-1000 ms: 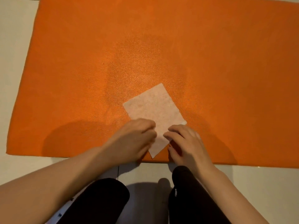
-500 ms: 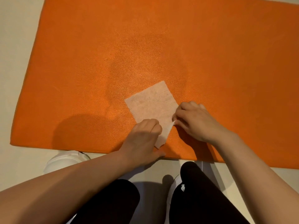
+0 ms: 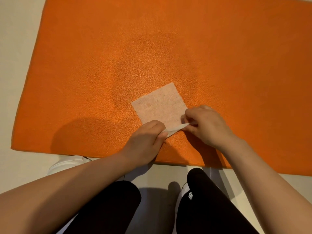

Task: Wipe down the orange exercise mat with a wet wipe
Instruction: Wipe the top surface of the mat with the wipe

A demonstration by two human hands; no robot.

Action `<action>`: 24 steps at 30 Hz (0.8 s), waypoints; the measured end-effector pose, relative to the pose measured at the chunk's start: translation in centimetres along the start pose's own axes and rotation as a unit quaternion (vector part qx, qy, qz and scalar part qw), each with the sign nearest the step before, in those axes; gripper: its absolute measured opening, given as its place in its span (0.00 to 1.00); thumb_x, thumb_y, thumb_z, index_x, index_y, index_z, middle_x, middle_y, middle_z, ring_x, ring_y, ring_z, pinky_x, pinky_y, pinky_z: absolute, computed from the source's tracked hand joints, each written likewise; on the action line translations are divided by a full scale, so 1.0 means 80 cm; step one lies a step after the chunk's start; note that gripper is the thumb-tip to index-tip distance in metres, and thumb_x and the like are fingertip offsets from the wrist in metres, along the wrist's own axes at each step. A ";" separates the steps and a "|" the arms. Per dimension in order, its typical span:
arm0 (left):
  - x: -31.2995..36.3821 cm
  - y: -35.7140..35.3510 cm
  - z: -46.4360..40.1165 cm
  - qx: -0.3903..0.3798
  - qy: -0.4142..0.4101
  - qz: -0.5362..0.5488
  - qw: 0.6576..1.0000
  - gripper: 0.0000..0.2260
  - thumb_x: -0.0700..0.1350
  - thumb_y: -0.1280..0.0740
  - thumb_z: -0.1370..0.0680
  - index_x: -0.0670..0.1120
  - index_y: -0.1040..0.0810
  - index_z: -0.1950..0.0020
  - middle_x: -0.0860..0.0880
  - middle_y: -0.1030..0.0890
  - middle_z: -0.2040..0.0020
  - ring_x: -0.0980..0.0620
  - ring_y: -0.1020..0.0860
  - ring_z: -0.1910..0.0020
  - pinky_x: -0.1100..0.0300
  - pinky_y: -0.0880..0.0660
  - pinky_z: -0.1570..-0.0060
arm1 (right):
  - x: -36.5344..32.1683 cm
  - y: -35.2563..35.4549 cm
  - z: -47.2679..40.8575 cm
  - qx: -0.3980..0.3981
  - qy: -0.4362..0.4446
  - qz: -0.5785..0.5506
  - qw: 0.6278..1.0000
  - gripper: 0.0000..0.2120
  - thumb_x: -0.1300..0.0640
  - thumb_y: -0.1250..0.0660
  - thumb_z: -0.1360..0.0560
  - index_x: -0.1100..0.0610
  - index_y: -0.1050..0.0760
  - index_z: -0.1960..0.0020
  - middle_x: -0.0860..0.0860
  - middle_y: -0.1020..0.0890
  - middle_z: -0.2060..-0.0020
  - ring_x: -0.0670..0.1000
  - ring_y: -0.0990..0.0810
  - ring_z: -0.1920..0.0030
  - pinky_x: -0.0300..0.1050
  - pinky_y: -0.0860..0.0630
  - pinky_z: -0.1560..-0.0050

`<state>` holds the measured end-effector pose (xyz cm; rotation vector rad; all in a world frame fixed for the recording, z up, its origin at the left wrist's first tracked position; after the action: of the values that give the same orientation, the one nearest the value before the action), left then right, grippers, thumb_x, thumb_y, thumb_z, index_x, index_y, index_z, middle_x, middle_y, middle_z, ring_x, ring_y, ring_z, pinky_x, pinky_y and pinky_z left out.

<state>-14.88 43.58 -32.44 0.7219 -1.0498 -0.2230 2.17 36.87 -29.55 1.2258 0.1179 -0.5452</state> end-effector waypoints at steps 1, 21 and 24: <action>-0.001 0.001 0.000 -0.014 -0.007 0.003 1.000 0.22 0.56 0.51 0.19 0.43 0.24 0.47 0.49 0.23 0.46 0.49 0.27 0.48 0.58 0.34 0.52 | 0.001 0.006 0.000 -0.016 0.010 0.007 1.000 0.09 0.49 0.28 0.26 0.51 0.26 0.56 0.47 0.22 0.58 0.55 0.27 0.50 0.46 0.40 0.58; -0.055 0.033 0.056 -0.032 -0.105 -0.304 0.946 0.21 0.56 0.42 0.21 0.51 0.27 0.30 0.43 0.28 0.30 0.42 0.30 0.30 0.37 0.36 0.32 | -0.071 -0.100 -0.023 0.069 0.096 0.065 0.991 0.27 0.44 0.48 0.18 0.54 0.37 0.23 0.54 0.39 0.23 0.56 0.43 0.22 0.63 0.49 0.24; -0.079 0.043 0.065 -0.052 -0.011 -0.337 0.940 0.30 0.65 0.49 0.21 0.53 0.37 0.22 0.44 0.38 0.22 0.40 0.41 0.23 0.27 0.43 0.32 | -0.027 -0.096 -0.020 0.099 0.008 0.084 0.991 0.30 0.38 0.50 0.20 0.48 0.44 0.21 0.51 0.46 0.21 0.52 0.50 0.21 0.60 0.56 0.24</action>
<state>-23.00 47.02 -33.22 0.9667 -0.7701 -0.8726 -2.92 37.33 -35.92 1.4197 -0.0264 -0.4065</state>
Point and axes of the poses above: each hand's wrist, its own z-axis away from the middle knuckle, its own y-axis out of the back of the hand, x = y × z, the point moved 4 cm from there along -z, towards the middle knuckle
